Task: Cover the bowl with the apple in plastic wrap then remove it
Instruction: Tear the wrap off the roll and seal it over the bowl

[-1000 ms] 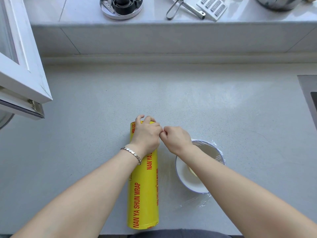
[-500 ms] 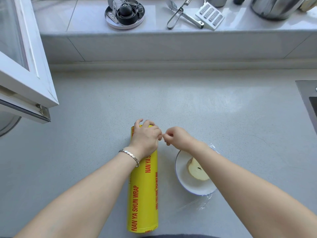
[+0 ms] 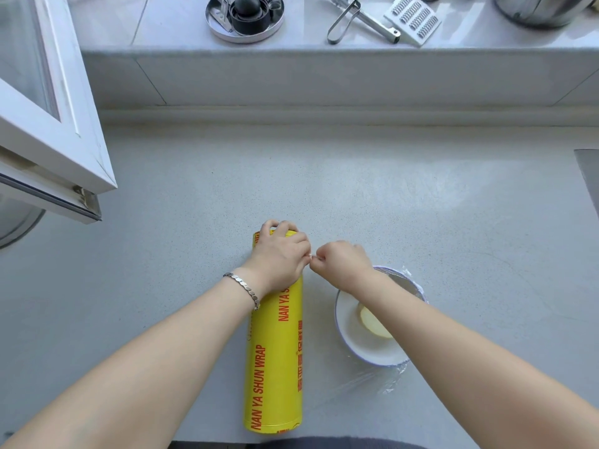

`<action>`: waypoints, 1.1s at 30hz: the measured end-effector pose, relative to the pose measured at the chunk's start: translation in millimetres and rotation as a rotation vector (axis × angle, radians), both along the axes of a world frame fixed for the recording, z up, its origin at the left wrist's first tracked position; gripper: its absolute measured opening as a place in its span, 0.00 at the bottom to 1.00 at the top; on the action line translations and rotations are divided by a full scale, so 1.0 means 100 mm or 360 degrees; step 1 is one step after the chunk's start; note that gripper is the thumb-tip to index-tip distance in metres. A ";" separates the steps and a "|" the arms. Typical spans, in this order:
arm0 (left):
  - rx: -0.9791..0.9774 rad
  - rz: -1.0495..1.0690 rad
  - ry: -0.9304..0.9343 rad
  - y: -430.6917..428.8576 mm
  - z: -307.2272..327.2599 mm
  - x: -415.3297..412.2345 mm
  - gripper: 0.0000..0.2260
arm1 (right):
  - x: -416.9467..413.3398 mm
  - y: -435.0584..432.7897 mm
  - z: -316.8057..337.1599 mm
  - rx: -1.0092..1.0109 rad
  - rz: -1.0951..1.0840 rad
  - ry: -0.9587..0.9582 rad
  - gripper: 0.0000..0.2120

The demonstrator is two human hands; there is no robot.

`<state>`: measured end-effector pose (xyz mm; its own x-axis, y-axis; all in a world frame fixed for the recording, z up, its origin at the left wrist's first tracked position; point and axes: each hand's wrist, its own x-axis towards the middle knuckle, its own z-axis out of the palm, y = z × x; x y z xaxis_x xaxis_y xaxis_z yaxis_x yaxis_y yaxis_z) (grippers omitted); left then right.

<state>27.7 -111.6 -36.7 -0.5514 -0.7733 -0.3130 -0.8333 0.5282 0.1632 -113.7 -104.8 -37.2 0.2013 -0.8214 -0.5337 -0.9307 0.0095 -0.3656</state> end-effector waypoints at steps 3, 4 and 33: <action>0.0023 0.0028 0.0071 0.01 -0.02 0.00 0.14 | -0.01 -0.03 -0.06 0.0010 -0.0163 0.0066 0.17; -0.0010 0.0045 0.0134 0.02 -0.03 0.01 0.16 | -0.02 -0.05 -0.07 0.0037 -0.0187 0.0055 0.17; -0.0154 0.0624 0.0502 0.03 -0.07 0.01 0.22 | -0.18 0.32 -0.15 -0.0557 -0.0109 -0.0694 0.16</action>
